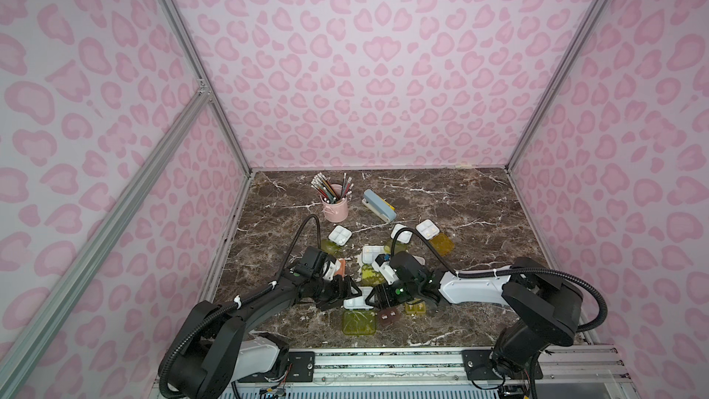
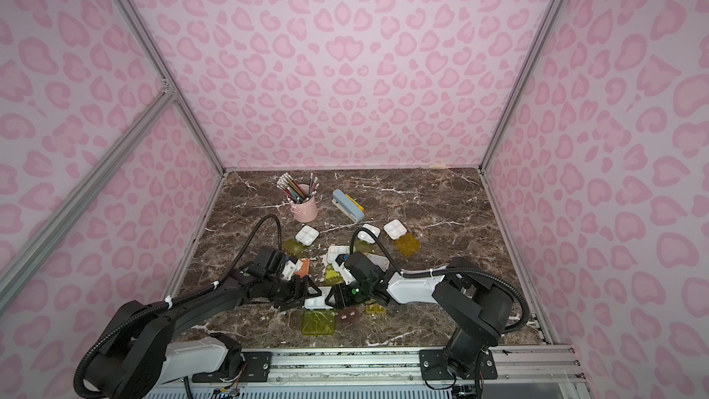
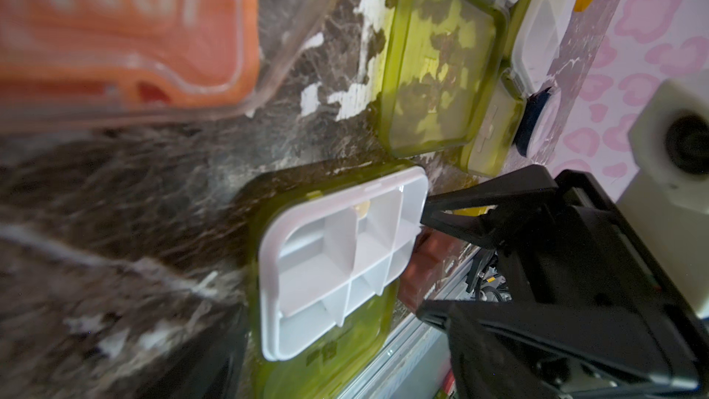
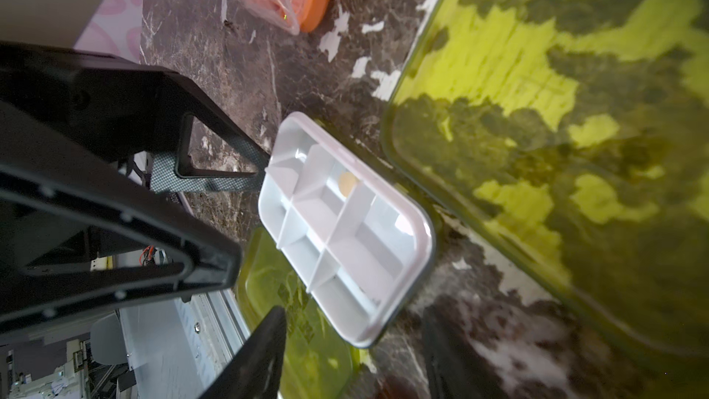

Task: Close pillboxes
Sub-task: Adjust the pillbox at the center of the board.

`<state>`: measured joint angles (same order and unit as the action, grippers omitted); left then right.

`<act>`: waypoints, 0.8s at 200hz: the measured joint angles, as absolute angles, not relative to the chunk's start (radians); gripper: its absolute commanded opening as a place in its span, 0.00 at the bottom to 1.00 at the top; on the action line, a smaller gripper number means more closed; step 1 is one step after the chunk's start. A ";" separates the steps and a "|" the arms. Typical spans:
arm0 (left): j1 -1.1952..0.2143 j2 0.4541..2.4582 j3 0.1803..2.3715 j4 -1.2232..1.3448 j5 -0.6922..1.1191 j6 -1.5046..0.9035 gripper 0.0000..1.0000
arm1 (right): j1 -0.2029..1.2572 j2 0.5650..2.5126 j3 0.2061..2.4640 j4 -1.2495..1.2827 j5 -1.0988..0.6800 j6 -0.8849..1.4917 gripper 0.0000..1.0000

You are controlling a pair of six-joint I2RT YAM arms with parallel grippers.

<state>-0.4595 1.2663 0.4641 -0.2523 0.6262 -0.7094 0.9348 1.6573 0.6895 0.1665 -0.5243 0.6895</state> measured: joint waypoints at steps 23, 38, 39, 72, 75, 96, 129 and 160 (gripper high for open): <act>-0.458 1.275 0.464 -0.236 0.636 -0.707 0.83 | 0.934 1.685 0.697 0.207 -0.545 0.696 0.59; -0.457 1.279 0.464 -0.228 0.643 -0.707 0.83 | 0.934 1.703 0.705 0.230 -0.556 0.697 0.59; -0.457 1.279 0.464 -0.228 0.643 -0.707 0.83 | 0.934 1.705 0.706 0.233 -0.558 0.697 0.59; -0.453 1.279 0.467 -0.227 0.638 -0.706 0.82 | 0.934 1.736 0.724 0.265 -0.581 0.711 0.58; -0.453 1.279 0.467 -0.227 0.635 -0.706 0.82 | 0.934 1.738 0.726 0.265 -0.582 0.714 0.58; -0.448 1.278 0.470 -0.231 0.624 -0.703 0.79 | 0.934 1.747 0.736 0.265 -0.591 0.715 0.58; -0.441 1.270 0.469 -0.249 0.606 -0.692 0.71 | 0.933 1.748 0.737 0.265 -0.592 0.715 0.58; -0.434 1.257 0.466 -0.270 0.594 -0.680 0.63 | 0.931 1.748 0.737 0.265 -0.593 0.719 0.58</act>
